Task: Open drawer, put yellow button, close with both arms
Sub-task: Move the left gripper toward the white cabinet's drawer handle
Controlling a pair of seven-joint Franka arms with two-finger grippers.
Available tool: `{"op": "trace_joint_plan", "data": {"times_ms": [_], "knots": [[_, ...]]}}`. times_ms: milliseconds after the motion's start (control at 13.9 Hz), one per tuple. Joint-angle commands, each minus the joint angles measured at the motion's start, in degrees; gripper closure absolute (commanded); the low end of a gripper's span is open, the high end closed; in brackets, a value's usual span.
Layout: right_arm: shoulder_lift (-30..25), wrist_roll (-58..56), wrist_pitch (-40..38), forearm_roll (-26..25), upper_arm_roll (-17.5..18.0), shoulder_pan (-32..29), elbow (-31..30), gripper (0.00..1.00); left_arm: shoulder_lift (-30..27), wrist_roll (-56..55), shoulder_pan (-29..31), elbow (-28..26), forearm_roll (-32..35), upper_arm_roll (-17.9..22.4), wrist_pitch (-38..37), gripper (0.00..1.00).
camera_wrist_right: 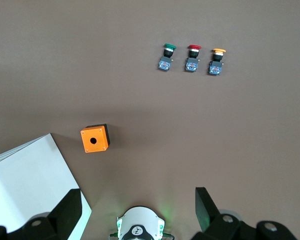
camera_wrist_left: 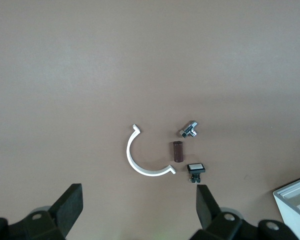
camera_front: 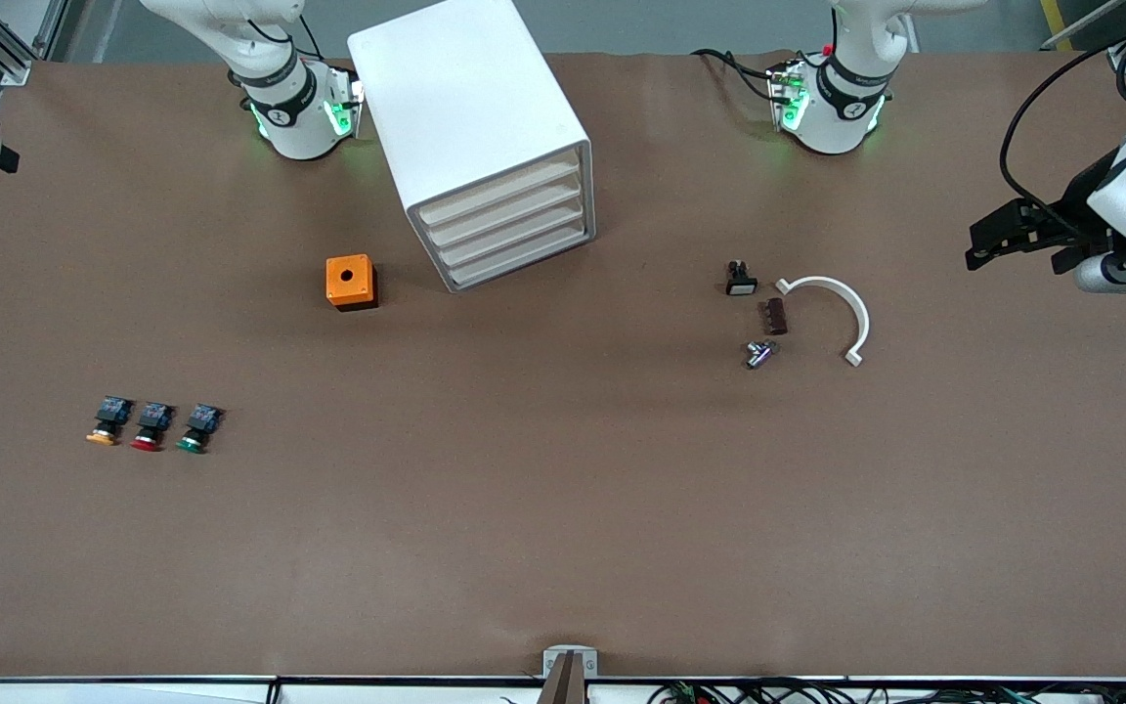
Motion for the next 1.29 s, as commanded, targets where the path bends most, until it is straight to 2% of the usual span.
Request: {"op": "trace_joint_plan", "data": {"times_ms": [0, 719, 1079, 1223], "knots": [[-1.76, -0.66, 0.62, -0.62, 2.68, -2.52, -1.76, 0.0, 0.48, -0.95, 0.2, 1.07, 0.82, -0.4, -1.12, 0.0], [-1.76, -0.66, 2.12, -2.02, 2.78, -1.66, -1.76, 0.0, 0.83, -0.68, 0.03, 1.07, 0.64, -0.49, -1.82, 0.0], [-2.55, -0.58, 3.52, -2.02, 2.69, -1.65, -1.85, 0.0, 5.4, -3.04, -1.81, 1.25, -0.58, -0.49, -1.91, 0.0], [-2.73, -0.58, 4.49, -1.94, 2.69, -1.65, -1.85, 0.0, 7.85, -7.34, -2.61, 1.34, -4.52, -0.58, -1.82, 0.0]]}}
